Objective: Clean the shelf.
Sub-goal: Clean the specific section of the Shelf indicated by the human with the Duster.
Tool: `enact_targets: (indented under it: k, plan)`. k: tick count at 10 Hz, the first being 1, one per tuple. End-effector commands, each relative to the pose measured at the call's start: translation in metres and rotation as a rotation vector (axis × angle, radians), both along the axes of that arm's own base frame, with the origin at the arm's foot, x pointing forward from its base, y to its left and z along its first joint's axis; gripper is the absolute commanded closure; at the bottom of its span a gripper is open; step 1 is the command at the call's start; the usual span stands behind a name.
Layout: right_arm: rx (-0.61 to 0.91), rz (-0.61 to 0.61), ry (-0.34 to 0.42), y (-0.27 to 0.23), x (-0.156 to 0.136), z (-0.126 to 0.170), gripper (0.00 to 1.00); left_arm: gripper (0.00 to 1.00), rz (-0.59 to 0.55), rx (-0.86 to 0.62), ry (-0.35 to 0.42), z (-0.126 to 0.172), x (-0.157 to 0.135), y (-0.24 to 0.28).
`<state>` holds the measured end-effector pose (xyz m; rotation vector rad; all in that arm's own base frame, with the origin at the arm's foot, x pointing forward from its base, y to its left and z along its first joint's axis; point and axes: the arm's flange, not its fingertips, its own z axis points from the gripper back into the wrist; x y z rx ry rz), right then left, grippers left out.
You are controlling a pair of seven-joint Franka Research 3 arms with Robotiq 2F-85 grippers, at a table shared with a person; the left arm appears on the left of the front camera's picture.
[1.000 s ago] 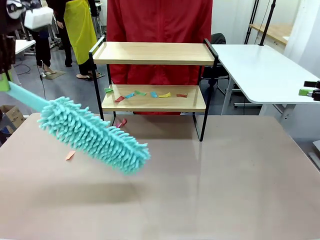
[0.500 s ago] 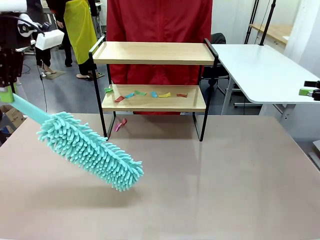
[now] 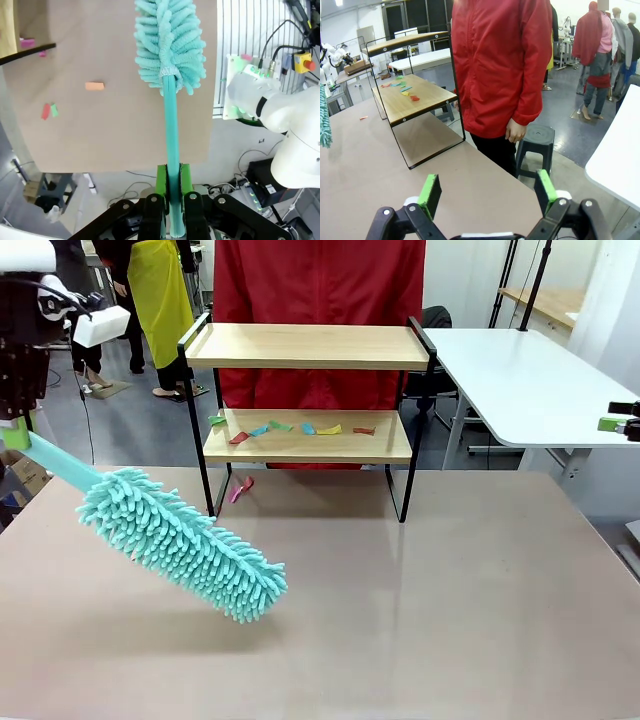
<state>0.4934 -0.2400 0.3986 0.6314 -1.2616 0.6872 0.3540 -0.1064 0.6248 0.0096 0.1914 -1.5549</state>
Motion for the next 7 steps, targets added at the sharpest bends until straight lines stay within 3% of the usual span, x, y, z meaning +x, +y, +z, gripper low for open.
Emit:
enact_targets:
  k: [1,7]
  plan:
    - [-0.002,-0.001,-0.003,0.0016,0.0001,0.002,0.0,0.87,-0.001,0.001,0.005,0.0046,-0.0001,0.0001]
    - [-0.002,-0.001,-0.003,0.0016,0.0001,0.002,0.0,0.87,-0.001,0.001,0.005,0.0046,-0.0001,0.0001]
